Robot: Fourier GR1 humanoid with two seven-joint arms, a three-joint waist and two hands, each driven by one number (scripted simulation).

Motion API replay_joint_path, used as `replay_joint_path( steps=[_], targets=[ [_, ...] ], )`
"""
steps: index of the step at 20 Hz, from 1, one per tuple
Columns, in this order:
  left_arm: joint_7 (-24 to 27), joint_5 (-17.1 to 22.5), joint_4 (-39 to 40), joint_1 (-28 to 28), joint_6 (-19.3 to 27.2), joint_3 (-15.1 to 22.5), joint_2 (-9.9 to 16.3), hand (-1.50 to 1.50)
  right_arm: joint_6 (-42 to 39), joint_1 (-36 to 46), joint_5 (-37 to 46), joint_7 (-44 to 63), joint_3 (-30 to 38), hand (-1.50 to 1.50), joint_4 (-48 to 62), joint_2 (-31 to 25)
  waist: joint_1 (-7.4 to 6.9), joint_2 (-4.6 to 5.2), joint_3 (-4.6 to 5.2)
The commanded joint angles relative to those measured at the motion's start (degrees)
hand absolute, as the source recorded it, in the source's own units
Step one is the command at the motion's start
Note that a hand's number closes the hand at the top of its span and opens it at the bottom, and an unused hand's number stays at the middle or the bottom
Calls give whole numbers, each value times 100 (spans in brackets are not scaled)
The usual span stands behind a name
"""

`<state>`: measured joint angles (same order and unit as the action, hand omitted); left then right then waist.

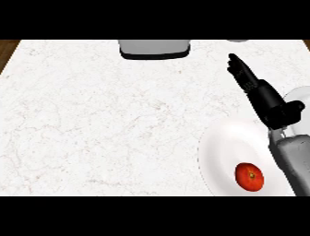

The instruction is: Pick the tomato from the plate and place it in the plate

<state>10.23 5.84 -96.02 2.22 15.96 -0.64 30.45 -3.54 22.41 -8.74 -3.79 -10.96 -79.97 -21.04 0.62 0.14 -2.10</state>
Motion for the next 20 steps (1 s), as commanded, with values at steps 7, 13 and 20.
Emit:
replay_joint_path(
  steps=[7,13,20],
  targets=[
    [-1165,480,725,-195,-290,457,-529,0,-721,-526,992,-924,388,150,-362,-1848,373,-66,365],
    [-1919,715,989,294,-397,717,-863,0,-828,-2579,-466,-3383,1471,-150,709,-594,193,13,187],
    [-1919,647,1513,764,-662,621,-940,0,-898,-3171,926,-4270,1134,-150,701,-1360,26,-12,211]
  ],
)
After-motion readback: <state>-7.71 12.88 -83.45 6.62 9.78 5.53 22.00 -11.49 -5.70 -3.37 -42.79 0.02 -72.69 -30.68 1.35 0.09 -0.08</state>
